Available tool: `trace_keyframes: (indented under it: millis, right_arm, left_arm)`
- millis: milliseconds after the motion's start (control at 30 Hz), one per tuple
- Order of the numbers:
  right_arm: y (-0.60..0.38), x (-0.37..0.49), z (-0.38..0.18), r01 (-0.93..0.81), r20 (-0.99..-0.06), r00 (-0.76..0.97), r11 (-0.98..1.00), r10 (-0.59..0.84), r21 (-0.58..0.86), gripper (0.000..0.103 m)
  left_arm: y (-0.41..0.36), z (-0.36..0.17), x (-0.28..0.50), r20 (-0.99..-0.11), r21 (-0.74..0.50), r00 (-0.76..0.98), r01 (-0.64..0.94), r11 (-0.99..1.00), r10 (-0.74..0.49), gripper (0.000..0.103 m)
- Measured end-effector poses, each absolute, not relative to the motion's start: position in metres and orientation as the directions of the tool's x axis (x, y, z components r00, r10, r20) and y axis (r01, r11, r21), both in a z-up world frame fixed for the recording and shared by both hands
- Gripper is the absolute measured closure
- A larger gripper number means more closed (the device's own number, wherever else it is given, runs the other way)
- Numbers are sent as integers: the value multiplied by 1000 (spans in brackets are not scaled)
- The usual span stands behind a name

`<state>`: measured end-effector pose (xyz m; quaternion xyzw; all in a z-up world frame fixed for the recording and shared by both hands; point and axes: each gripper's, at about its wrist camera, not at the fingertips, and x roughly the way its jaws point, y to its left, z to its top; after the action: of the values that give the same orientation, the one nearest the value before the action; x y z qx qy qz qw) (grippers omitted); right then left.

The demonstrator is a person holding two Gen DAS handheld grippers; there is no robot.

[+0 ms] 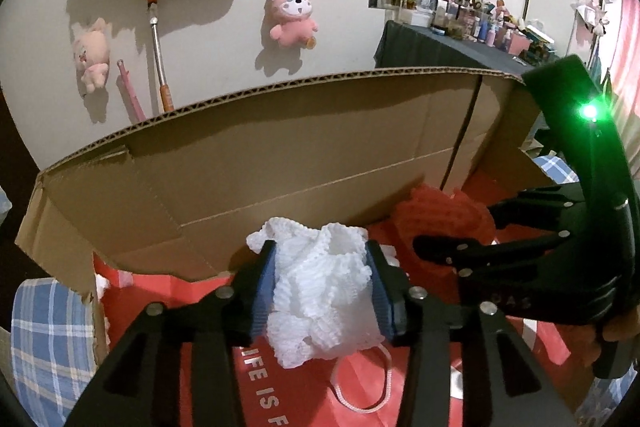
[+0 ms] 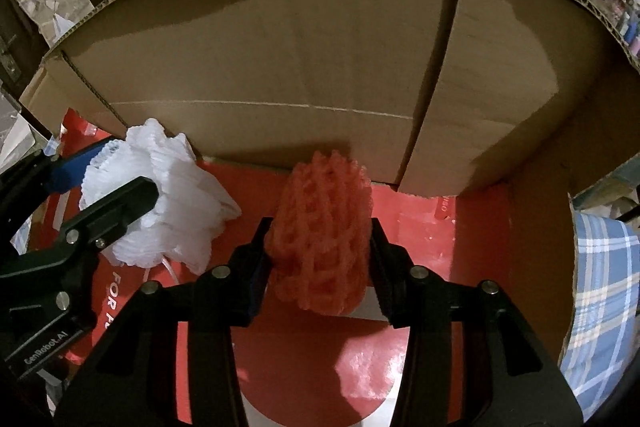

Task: Organize soft objects
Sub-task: 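Carry the bath puff and sponge into the red box and open both tools, then lift both tools out of the box and return toward the table items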

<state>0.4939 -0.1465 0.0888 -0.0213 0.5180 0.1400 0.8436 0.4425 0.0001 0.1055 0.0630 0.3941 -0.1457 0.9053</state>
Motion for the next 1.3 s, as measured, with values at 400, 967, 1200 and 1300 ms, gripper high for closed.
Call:
trace_keyframes:
  millis: [400,967,1200,1300]
  right_arm:
    - [-144,504,85,-247,-893,406,964,192,95,50]
    - [-153,504,92,-219,-883,439,973,166,73,35]
    - [-156,493,114,-219,-863,477,973,167,68,35]
    - [-159,483,125,-222,-849,498,972,177,72,34]
  left_arm:
    - [5,104,438,-741,15,646,288,957,-183,30]
    - [19,108,437,-722,35,681,216,976,-124,3]
    - [23,115,432,-705,43,701,200,979,-112,2]
    - [26,124,425,-688,35,717,187,982,-112,0]
